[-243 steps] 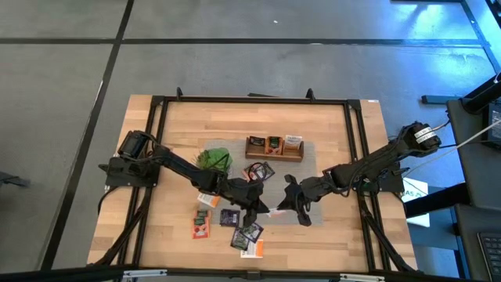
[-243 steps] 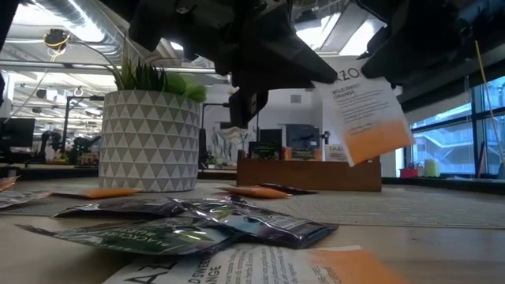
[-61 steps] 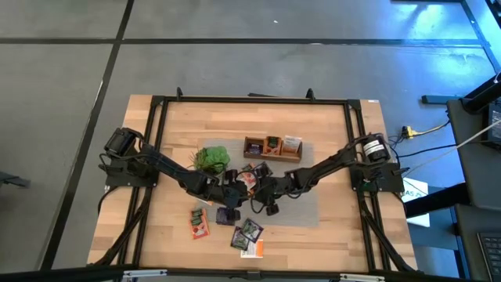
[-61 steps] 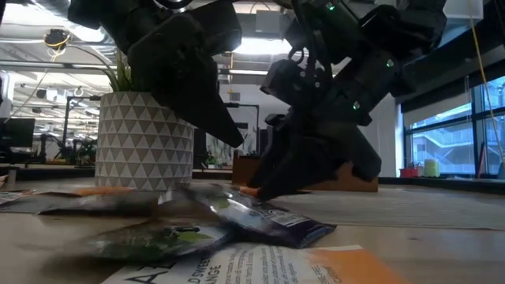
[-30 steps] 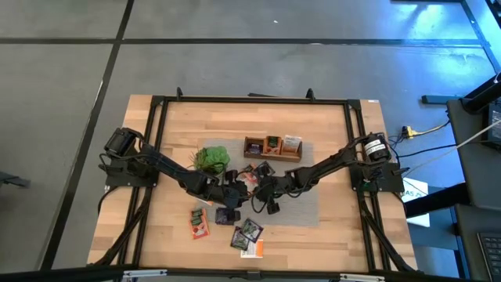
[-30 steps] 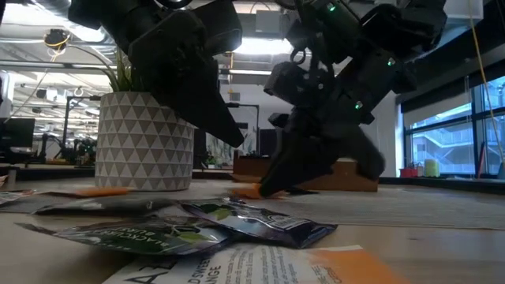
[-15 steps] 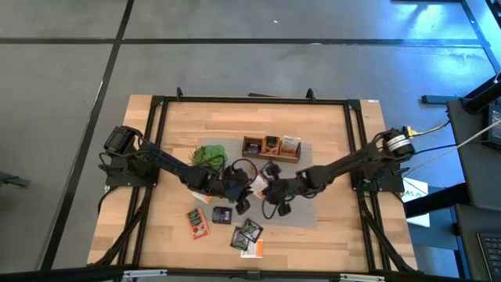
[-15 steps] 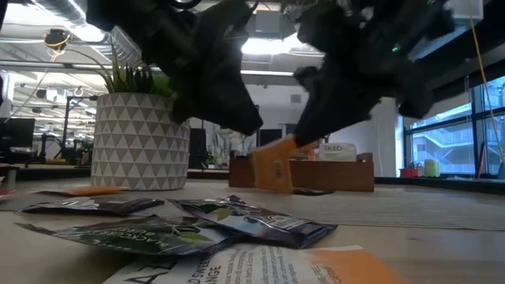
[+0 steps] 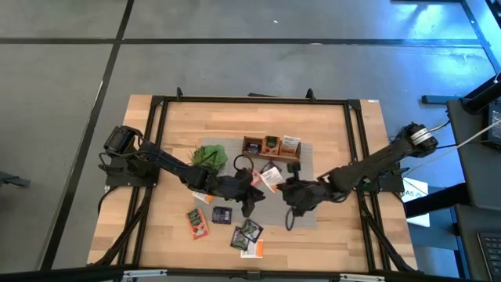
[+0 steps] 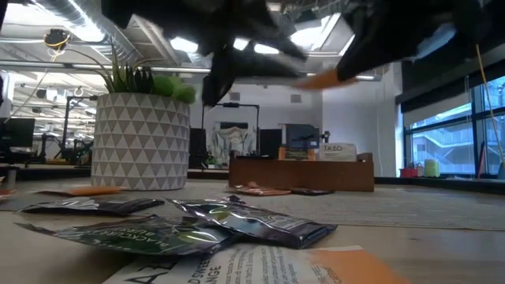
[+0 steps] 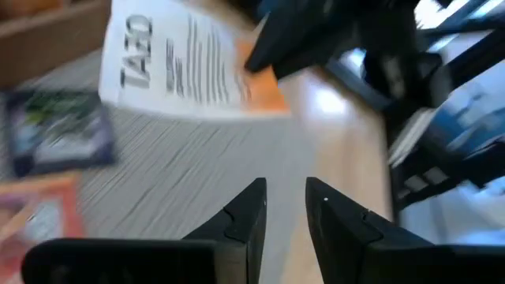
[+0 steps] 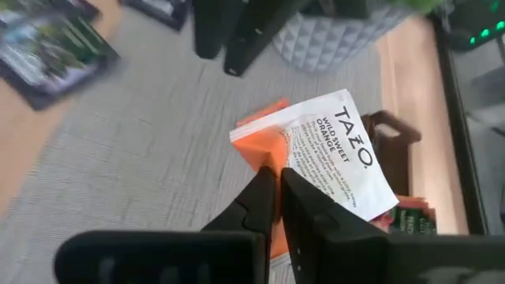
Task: Pick & Place Tea
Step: Put the white tea bag into the right section of the wooden organizer
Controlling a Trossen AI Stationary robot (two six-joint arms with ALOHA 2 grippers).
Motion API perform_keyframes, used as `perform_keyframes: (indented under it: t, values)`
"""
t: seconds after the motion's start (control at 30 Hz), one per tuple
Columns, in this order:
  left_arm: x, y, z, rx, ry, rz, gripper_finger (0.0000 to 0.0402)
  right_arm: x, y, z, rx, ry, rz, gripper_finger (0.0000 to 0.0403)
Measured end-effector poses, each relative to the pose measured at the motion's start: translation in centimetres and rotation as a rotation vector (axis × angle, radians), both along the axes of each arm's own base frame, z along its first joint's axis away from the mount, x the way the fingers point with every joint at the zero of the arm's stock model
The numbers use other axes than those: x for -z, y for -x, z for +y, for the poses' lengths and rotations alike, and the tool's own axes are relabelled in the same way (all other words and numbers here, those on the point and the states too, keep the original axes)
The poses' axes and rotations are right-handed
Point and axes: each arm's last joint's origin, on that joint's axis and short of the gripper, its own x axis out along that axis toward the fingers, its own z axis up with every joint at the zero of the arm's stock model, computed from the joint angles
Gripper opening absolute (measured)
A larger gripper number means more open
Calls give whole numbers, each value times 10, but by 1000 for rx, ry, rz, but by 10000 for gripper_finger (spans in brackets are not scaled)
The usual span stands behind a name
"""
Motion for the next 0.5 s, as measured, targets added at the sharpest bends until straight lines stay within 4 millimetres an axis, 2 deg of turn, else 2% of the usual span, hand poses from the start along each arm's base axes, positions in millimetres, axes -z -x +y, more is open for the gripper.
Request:
perform_keyframes:
  t: [0.3,0.5]
  values:
    - [-25,-8,2,-11,75,-262,88,-33,29,15,-74,-48,-109,28]
    - [-28,-9,2,-20,126,-294,88,-42,42,27,-118,-84,-140,28]
